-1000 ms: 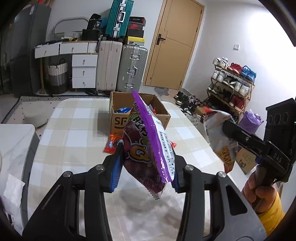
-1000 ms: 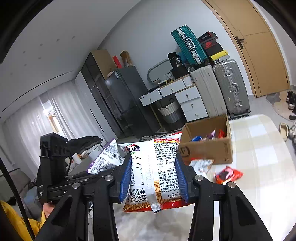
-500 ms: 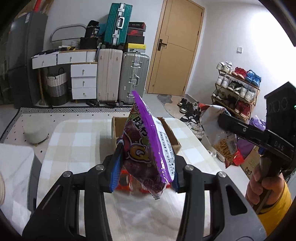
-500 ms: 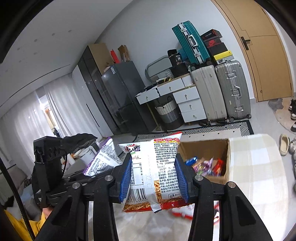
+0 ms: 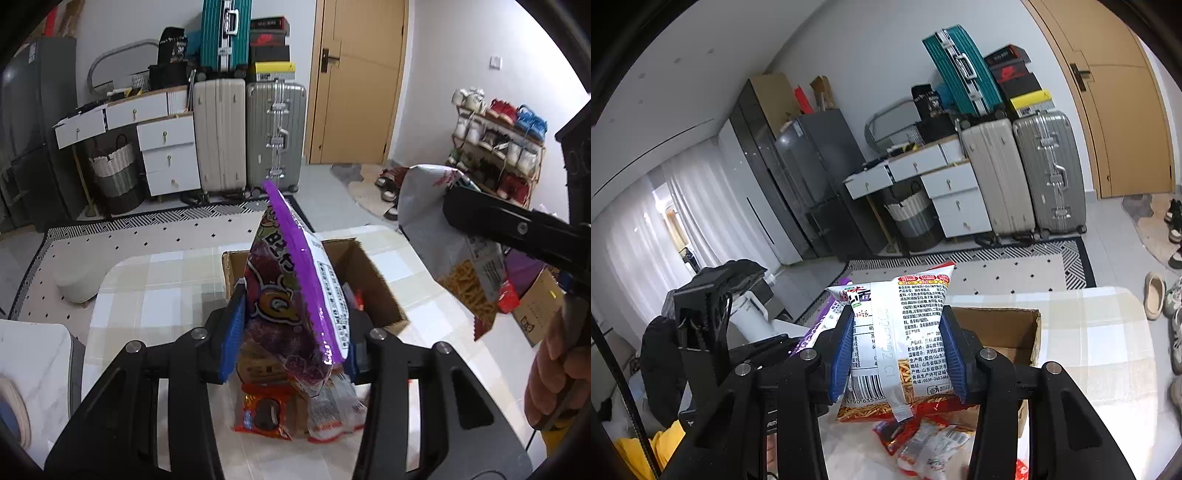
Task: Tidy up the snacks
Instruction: 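Lift the purple candy bag and white snack bag and carry both over the box, then open both tools to drop the purple bag and white bag into the box, then move both tools back toward the remaining snacks on the table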
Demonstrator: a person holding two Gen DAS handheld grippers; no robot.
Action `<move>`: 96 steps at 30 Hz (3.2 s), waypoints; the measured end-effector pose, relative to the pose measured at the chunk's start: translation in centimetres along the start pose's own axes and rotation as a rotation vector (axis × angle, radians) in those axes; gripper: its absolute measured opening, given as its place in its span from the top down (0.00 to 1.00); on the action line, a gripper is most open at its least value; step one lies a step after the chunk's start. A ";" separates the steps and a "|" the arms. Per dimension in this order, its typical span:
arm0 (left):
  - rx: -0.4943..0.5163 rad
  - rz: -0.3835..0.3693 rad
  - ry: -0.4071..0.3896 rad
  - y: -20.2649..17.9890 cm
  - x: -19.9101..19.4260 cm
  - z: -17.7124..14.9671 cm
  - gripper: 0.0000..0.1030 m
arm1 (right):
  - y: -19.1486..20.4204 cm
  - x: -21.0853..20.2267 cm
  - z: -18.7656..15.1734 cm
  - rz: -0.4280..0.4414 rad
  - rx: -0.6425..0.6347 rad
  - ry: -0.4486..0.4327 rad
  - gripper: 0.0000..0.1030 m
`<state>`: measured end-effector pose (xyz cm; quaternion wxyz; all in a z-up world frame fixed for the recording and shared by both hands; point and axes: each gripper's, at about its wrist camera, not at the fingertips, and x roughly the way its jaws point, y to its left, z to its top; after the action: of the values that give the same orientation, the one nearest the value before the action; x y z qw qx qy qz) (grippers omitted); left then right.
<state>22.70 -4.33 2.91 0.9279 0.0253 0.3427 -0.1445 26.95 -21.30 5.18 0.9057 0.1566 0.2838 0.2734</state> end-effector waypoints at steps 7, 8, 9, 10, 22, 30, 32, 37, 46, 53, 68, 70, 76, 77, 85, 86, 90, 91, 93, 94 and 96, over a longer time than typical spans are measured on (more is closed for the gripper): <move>-0.038 -0.020 0.113 0.8 9.2 2.5 0.61 | -3.3 3.7 0.4 -0.039 0.047 0.044 0.57; -0.042 -0.017 0.129 1.0 10.3 2.7 0.61 | -3.8 4.2 0.3 -0.044 0.057 0.050 0.57; -0.047 -0.013 0.141 1.2 11.3 2.7 0.61 | -4.1 4.6 0.0 -0.048 0.060 0.059 0.57; -0.049 -0.014 0.151 1.6 12.7 2.9 0.61 | -4.5 5.1 0.0 -0.055 0.061 0.068 0.57; -0.051 -0.032 0.220 3.1 20.0 2.6 0.60 | -7.6 9.7 -0.9 -0.084 0.091 0.148 0.57; -0.065 -0.034 0.239 3.4 21.8 2.9 0.55 | -8.3 10.8 -1.2 -0.097 0.108 0.172 0.57; -0.061 -0.030 0.229 3.4 21.8 3.1 0.54 | -8.1 10.9 -1.4 -0.101 0.103 0.176 0.57; -0.052 0.003 0.206 4.0 21.0 3.5 0.44 | -8.1 11.3 -1.5 -0.109 0.096 0.188 0.57; -0.095 0.028 0.199 5.7 18.1 2.2 0.40 | -7.3 12.7 -1.9 -0.136 0.075 0.222 0.57; -0.059 0.054 0.196 5.1 17.1 1.4 0.39 | -6.6 13.1 -2.4 -0.190 0.030 0.234 0.57; -0.074 0.062 0.200 5.0 14.1 0.2 0.39 | -5.8 13.4 -2.5 -0.231 0.020 0.244 0.51; -0.070 0.067 0.195 4.8 13.3 0.3 0.39 | -5.4 13.0 -2.2 -0.225 0.026 0.240 0.51; -0.060 0.066 0.166 3.7 10.0 0.0 0.39 | -3.1 10.1 -1.3 -0.203 -0.006 0.196 0.50; -0.061 0.065 0.162 3.5 9.5 -0.2 0.39 | -2.6 9.5 -1.2 -0.200 -0.007 0.187 0.49; -0.076 0.058 0.080 2.1 2.1 -2.1 0.23 | 1.9 2.2 -1.6 -0.191 -0.048 0.070 0.40; -0.073 0.064 0.068 1.8 1.2 -2.4 0.23 | 2.5 1.1 -2.0 -0.188 -0.056 0.050 0.37; -0.072 0.067 0.024 0.6 -3.1 -4.0 0.23 | 5.5 -3.0 -4.1 -0.194 -0.116 -0.020 0.22; -0.072 0.072 0.012 0.4 -4.1 -4.5 0.21 | 6.3 -3.9 -4.8 -0.197 -0.129 -0.036 0.20; -0.079 0.102 -0.022 -0.1 -6.4 -5.6 0.18 | 7.5 -5.7 -6.1 -0.188 -0.145 -0.067 0.15; -0.085 0.110 -0.034 -0.3 -7.3 -6.1 0.14 | 8.0 -6.6 -6.9 -0.185 -0.148 -0.079 0.11; -0.097 0.100 -0.055 -0.5 -9.1 -7.4 0.07 | 8.6 -8.1 -8.2 -0.167 -0.128 -0.096 0.10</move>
<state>11.31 -1.49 3.18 0.9431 -0.0066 0.3222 -0.0818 12.90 -18.10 5.93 0.9460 0.0872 0.2341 0.2066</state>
